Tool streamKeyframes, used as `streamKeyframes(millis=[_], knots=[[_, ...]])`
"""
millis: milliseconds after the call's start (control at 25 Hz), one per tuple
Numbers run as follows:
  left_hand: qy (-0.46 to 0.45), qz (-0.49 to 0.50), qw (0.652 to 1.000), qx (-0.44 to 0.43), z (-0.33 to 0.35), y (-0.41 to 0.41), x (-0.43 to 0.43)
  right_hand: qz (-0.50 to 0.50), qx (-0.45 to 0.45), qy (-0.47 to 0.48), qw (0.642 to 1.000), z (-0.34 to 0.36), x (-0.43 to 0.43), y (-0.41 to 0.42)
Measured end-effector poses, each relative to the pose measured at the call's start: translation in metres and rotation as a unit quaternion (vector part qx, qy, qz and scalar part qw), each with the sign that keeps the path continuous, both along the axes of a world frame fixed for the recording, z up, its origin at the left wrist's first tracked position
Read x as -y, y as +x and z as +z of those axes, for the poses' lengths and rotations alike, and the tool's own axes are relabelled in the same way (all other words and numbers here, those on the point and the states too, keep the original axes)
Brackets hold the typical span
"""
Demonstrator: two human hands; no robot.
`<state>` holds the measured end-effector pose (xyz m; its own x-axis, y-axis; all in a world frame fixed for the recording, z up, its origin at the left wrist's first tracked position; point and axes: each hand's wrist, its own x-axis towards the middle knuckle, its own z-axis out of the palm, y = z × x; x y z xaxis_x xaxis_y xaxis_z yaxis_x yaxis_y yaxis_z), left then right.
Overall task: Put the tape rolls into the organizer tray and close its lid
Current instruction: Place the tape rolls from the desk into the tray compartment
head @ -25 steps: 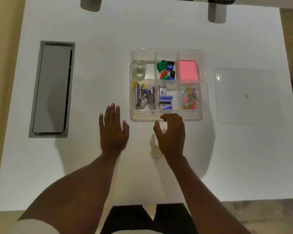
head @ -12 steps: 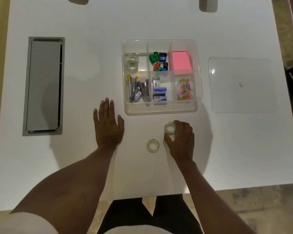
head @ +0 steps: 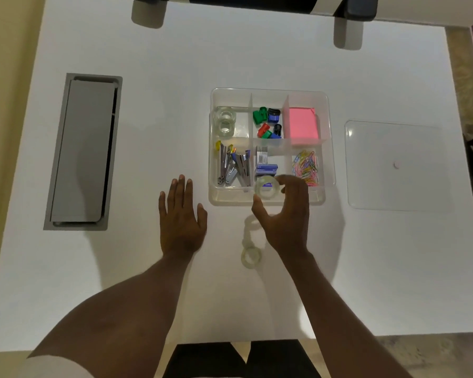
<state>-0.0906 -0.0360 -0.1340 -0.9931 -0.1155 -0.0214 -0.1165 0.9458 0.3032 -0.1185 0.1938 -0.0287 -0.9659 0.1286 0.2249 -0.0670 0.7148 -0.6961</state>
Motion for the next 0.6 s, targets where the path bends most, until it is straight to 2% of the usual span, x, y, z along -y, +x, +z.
streamKeyframes(millis=[120, 320, 600], knots=[[-0.002, -0.001, 1.0, -0.002, -0.002, 0.0, 0.0, 0.023, 0.006, 0.014, 1.0, 0.011, 0.011, -0.055], [0.003, 0.002, 1.0, 0.002, -0.007, 0.0, 0.001, 0.076, 0.037, 0.13, 0.988, 0.021, 0.024, -0.147], [-0.004, -0.003, 1.0, 0.01, -0.01, 0.0, 0.002, 0.143, 0.134, 0.343, 0.919, 0.013, 0.049, -0.223]])
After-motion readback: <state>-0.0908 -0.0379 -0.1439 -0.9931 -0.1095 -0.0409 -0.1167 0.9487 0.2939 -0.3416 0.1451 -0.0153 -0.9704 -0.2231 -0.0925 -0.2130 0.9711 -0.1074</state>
